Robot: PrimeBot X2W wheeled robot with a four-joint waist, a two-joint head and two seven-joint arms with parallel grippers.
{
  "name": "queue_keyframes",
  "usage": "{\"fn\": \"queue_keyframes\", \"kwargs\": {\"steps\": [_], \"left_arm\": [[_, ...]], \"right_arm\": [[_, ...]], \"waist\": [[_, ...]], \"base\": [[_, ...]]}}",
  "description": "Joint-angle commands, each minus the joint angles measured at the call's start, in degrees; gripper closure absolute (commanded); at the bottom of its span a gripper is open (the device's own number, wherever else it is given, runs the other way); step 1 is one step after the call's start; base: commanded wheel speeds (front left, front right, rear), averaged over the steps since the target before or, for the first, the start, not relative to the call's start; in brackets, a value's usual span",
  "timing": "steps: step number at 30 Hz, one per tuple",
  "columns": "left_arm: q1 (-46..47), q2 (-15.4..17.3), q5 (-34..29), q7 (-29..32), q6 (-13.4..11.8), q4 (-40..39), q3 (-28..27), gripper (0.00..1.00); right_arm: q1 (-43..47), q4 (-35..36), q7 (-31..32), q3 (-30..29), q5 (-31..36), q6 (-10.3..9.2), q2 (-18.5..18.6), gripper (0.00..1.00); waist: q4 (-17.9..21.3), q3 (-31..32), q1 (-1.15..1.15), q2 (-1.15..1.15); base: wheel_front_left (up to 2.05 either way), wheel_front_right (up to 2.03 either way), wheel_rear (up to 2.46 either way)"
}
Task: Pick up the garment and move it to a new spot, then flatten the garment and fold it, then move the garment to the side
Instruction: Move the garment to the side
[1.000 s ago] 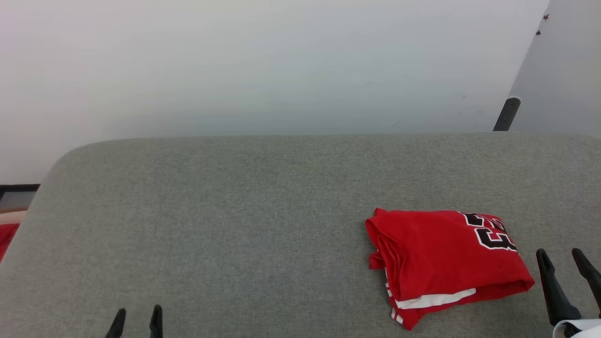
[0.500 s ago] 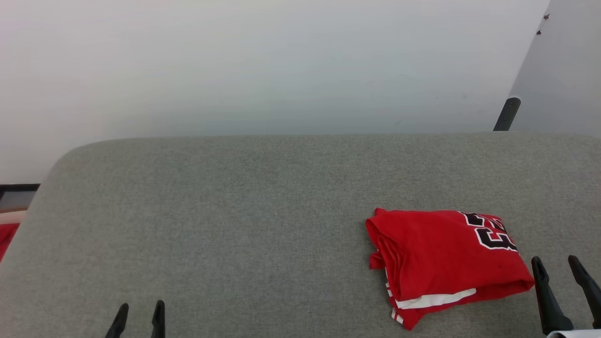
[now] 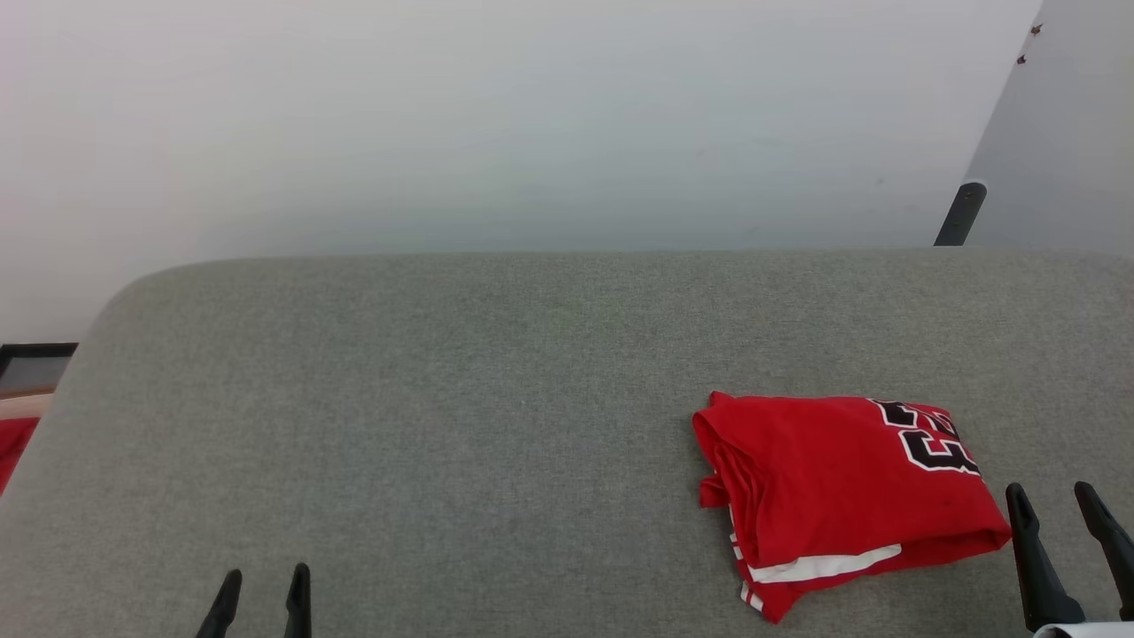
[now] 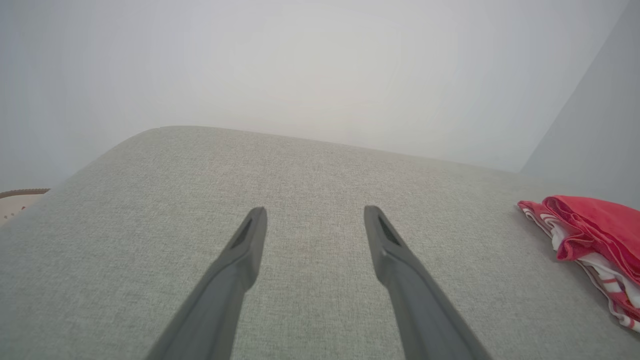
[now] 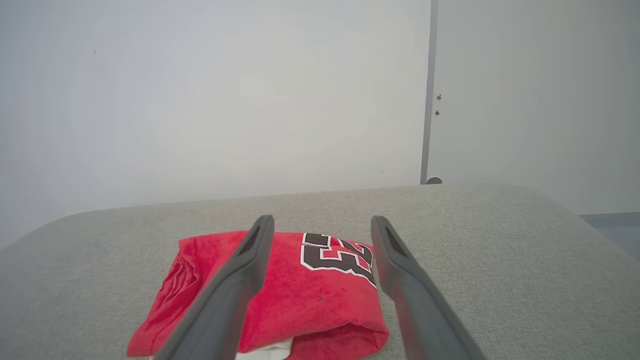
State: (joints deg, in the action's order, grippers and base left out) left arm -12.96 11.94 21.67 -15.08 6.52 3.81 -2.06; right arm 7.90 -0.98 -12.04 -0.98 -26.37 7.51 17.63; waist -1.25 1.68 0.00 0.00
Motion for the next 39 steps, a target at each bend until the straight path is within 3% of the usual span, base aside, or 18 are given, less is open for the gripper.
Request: {"fn": "queue_keyframes", "kwargs": {"steps": [1, 15, 20, 25, 31, 35, 39], "left_arm": [[0.3, -0.1, -0.2, 0.0, -0.3, -0.2, -0.1, 0.0], [0.5, -0.2, -0.5, 0.0, -0.3, -0.6, 0.0, 0.0], [0.8, -0.6, -0.5, 0.0, -0.4, -0.6, 0.1, 0.0], [2.3, -1.4, -0.4, 0.0, -0.3, -1.2, 0.0, 0.0], [5.7, -2.2, -1.3, 0.0, 0.2, -0.3, 1.3, 0.0], [8.3, -2.8, -1.6, 0.0, 0.5, 0.1, 2.0, 0.0], [10.3, -3.2, -1.9, 0.0, 0.6, 0.3, 2.1, 0.0]], "right_arm": [[0.6, 0.1, -0.1, 0.0, -0.1, -0.05, 0.1, 0.0], [0.1, 0.2, 0.7, 0.6, -1.0, -0.05, 0.0, 0.0], [-3.1, 0.1, 4.0, 3.6, -2.1, -0.05, 2.2, 0.0], [-12.1, -1.5, 15.1, 8.0, -3.6, -0.05, 8.1, 0.0], [-23.7, -7.2, 37.5, 13.9, -9.5, -0.06, 15.1, 0.0], [-29.5, -10.9, 51.2, 13.7, -15.8, -0.06, 16.7, 0.0], [-33.7, -13.9, 59.5, 12.6, -18.5, -0.05, 17.5, 0.0]], "waist": [[0.0, 0.0, 0.0, 0.0], [0.0, -0.3, 0.0, 0.0], [0.3, -1.0, 0.0, 0.0], [1.0, -3.3, 0.0, 0.0], [0.6, -7.3, 0.0, 0.0], [-0.2, -9.7, 0.0, 0.0], [-0.9, -12.0, 0.0, 0.0]], "base": [[0.0, 0.0, 0.0], [0.0, 0.0, 0.0], [0.0, 0.0, 0.0], [0.0, 0.0, 0.0], [0.0, 0.0, 0.0], [0.0, 0.0, 0.0], [0.0, 0.0, 0.0]]}}
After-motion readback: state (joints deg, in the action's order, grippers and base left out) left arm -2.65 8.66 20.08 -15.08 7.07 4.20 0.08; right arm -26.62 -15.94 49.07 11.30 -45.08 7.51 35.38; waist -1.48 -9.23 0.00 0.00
